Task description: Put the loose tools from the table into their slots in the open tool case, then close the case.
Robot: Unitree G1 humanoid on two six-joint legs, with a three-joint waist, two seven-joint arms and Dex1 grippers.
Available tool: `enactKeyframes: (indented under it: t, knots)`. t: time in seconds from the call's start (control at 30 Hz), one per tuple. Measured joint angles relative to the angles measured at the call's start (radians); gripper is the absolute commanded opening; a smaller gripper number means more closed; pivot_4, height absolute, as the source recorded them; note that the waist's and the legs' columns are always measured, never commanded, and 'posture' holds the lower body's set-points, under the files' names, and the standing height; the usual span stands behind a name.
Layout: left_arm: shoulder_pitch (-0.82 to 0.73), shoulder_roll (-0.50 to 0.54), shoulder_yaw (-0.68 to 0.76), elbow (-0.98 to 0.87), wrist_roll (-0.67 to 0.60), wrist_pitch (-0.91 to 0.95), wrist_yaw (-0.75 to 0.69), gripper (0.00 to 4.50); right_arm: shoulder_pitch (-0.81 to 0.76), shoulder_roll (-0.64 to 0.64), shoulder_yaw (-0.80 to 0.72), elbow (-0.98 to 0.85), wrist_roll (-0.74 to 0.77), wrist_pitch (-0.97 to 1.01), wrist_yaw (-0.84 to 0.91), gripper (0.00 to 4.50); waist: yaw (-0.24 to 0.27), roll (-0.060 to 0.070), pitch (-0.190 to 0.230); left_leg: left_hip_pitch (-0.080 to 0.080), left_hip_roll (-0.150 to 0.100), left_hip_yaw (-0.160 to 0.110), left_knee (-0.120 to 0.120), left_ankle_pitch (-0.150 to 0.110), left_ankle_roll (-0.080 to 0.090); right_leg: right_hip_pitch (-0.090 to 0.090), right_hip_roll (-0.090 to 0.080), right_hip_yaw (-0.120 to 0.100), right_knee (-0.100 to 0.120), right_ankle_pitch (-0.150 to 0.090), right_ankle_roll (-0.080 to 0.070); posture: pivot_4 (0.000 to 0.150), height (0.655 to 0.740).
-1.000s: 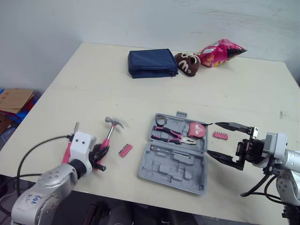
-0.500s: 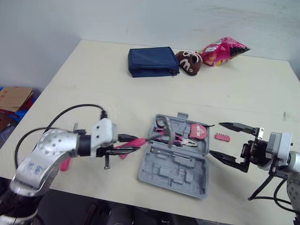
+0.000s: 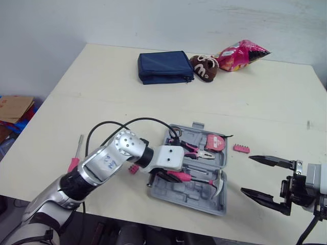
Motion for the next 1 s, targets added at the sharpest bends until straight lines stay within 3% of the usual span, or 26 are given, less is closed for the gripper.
enactKeyframes:
  t: [0.53,0.77,0.83,0.97,1.0]
  knots:
    - [-0.098,-0.114,-0.122,0.096,0.129,0.121,-0.005,0.53,0.112,0.091,-0.034,-0.011,-0.026,-0.054,0.031,4.50,0.001,0.000,0.000,0.001,0.000,0.000,0.000,0.001,0.000,0.001,0.000,0.000,0.003,0.000,0.000,0.150,0.7400]
    - [-0.123,-0.101,-0.127,0.127,0.131,0.101,-0.045,0.53,0.130,0.135,-0.017,0.040,-0.056,-0.125,0.065,4.50,-0.002,0.000,0.000,0.003,0.000,0.000,0.000,0.001,-0.001,0.001,0.000,0.000,0.004,0.000,0.000,0.150,0.7400]
    - [-0.122,-0.099,-0.127,0.128,0.138,0.083,-0.044,1.61,0.123,0.137,0.004,0.062,-0.065,-0.142,0.073,4.50,-0.002,0.000,0.000,0.003,0.000,0.000,0.000,0.001,-0.001,0.001,0.000,0.000,0.005,0.000,-0.001,0.150,0.7400]
    - [-0.116,-0.102,-0.112,0.130,0.150,0.041,-0.027,3.23,0.080,0.140,0.010,0.097,-0.073,-0.174,0.073,4.50,0.001,0.000,0.000,0.003,0.000,0.000,0.001,0.001,0.000,0.001,-0.001,0.000,0.005,0.000,-0.001,0.150,0.7400]
    - [-0.112,-0.103,-0.092,0.124,0.137,0.044,-0.033,3.23,0.073,0.141,0.012,0.107,-0.077,-0.185,0.073,4.50,0.001,0.000,0.000,0.003,0.000,-0.001,0.001,0.001,0.000,0.001,-0.001,0.000,0.005,0.000,-0.001,0.150,0.7400]
